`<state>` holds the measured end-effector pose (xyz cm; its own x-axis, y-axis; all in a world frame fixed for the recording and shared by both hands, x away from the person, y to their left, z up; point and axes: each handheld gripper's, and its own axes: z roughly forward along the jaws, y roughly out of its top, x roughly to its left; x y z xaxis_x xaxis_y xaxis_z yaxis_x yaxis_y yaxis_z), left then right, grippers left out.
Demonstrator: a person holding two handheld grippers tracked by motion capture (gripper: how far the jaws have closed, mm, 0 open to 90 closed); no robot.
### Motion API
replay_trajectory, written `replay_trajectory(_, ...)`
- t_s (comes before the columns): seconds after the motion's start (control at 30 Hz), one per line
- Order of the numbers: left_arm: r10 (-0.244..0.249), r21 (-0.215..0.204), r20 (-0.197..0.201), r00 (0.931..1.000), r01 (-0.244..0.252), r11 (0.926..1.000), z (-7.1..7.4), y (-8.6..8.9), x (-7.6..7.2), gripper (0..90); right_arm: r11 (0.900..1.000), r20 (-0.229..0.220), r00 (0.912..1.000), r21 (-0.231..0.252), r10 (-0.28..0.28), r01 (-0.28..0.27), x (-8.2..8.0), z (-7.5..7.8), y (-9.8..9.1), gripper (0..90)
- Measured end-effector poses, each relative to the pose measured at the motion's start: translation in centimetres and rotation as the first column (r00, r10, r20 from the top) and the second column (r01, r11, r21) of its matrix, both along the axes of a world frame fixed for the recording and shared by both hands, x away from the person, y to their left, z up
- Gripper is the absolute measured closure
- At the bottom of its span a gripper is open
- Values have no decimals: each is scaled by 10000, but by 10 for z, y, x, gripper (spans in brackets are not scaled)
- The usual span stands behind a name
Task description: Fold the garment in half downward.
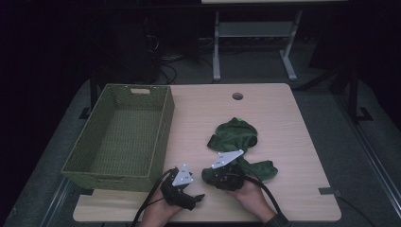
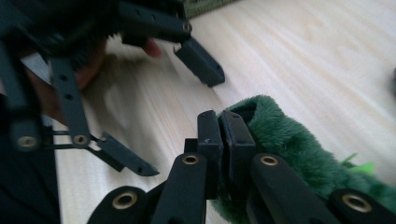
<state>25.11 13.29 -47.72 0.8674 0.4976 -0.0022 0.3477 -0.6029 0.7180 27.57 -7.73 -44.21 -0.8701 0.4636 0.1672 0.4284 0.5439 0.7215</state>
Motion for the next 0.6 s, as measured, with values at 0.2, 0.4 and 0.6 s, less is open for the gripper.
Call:
replay_trajectory(0.2,-7,-16,0,10000,7,10000,0,0,0,130,9981,155,9994,525,-323,315,2,13,-21,868)
replay_trajectory(0.4,-15,-5,6,10000,15,10000,0,0,1,129,9935,325,9969,912,-710,678,2,24,-42,864)
replay_trajectory(0.6,-41,12,58,10000,41,10000,0,0,1,130,9873,391,9922,1116,-1180,1130,4,29,-60,863)
